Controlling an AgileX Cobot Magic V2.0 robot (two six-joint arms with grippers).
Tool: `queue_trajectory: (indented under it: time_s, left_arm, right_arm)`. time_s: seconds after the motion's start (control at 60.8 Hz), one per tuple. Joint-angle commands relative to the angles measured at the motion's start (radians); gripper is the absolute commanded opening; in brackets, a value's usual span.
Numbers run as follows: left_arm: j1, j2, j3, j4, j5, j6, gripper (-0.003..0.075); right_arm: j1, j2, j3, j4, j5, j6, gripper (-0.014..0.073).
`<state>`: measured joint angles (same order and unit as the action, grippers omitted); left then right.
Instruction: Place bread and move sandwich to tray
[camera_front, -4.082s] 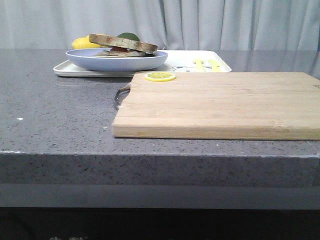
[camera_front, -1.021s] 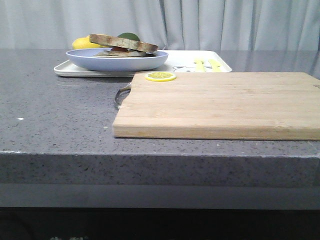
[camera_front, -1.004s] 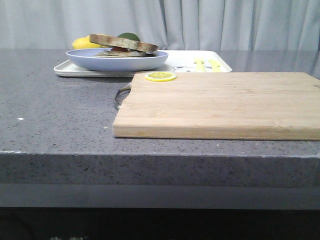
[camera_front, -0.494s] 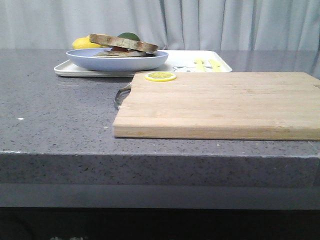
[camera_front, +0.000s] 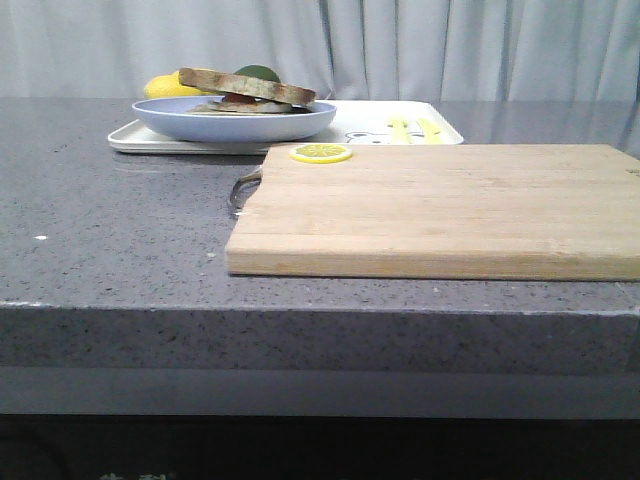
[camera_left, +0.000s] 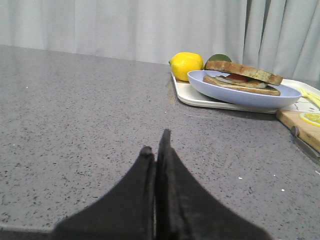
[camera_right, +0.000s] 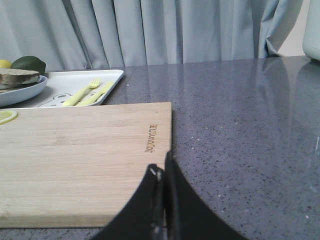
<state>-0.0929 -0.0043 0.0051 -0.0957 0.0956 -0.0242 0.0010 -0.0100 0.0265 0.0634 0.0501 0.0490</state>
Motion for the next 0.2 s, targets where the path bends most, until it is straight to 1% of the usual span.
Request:
queue_trajectory:
  time_s: [0.0, 0.181]
  left_arm:
    - [0.000, -0.021, 0.000, -0.008, -0.084, -0.001, -0.0020]
    - [0.000, -0.021, 0.000, -0.008, -0.084, -0.001, -0.0020]
  right_arm:
    - [-0.007, -0.018, -0.002, -0.004, -0.086, -0.012, -0.0068]
    - [-0.007, -0.018, -0.002, -0.004, -0.086, -0.012, -0.0068]
